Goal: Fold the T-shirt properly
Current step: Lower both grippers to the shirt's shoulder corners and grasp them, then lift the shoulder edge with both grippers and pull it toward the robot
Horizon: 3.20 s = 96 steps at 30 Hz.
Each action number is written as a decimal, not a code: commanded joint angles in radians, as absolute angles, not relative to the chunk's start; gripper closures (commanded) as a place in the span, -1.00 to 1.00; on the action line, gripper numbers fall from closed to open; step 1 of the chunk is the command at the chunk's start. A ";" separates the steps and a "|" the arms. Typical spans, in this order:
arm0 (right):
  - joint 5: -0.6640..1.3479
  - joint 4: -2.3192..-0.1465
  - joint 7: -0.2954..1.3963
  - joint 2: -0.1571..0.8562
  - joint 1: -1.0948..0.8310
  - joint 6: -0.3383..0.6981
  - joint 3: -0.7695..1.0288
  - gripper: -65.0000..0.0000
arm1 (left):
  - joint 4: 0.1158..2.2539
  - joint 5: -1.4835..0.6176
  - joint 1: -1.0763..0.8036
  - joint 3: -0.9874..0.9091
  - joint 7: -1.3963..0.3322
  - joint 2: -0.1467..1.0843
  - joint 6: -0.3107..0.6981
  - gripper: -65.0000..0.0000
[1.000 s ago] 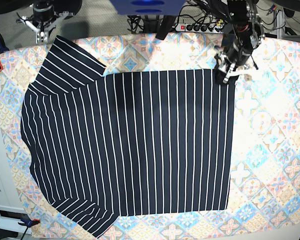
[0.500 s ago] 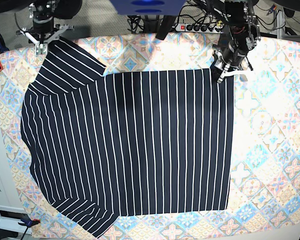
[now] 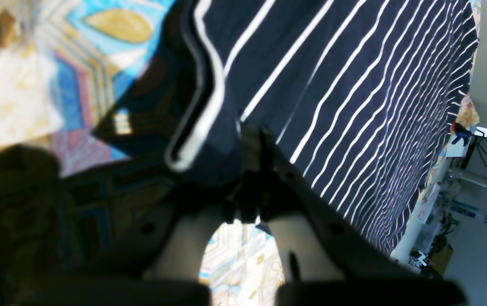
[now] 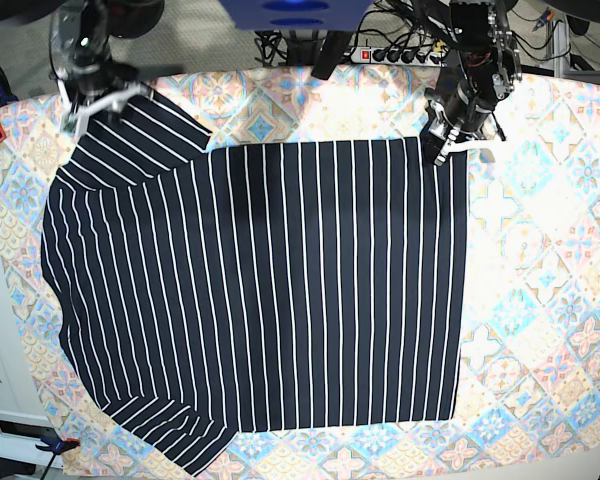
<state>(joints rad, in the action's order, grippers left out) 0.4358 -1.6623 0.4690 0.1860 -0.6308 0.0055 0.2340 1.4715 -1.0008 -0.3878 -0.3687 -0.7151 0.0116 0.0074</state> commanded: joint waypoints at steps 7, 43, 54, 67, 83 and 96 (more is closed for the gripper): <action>0.470 -1.601 0.495 0.199 -0.613 -0.004 0.300 0.11 | 1.478 -0.995 -0.392 -0.367 -0.725 0.015 0.002 1.00; 0.473 -1.598 0.496 0.197 -0.668 0.151 0.249 1.00 | 1.486 -0.963 -0.433 -0.367 -0.725 0.016 0.002 1.00; 0.473 -1.701 0.496 0.197 -0.817 0.154 0.366 1.00 | 1.558 -0.966 -0.587 -0.369 -0.725 0.067 0.004 1.00; 0.473 -1.735 0.489 0.193 -0.932 0.386 0.472 1.00 | 1.698 -0.964 -0.720 -0.372 -0.725 0.068 0.004 1.00; 0.472 -1.860 0.498 0.199 -0.667 0.407 0.472 1.00 | 1.859 -0.964 -0.568 -0.372 -0.725 0.065 0.002 1.00; 0.469 -1.758 0.659 0.216 -0.298 0.407 0.467 1.00 | 1.705 -0.960 -0.288 -0.374 -0.725 0.068 0.002 1.00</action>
<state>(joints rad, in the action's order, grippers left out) 0.4641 -1.7451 0.6724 0.1997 -0.2989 0.4091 0.4614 1.6894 -0.9466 -0.2924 -0.3683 -0.7353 0.0616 -0.0074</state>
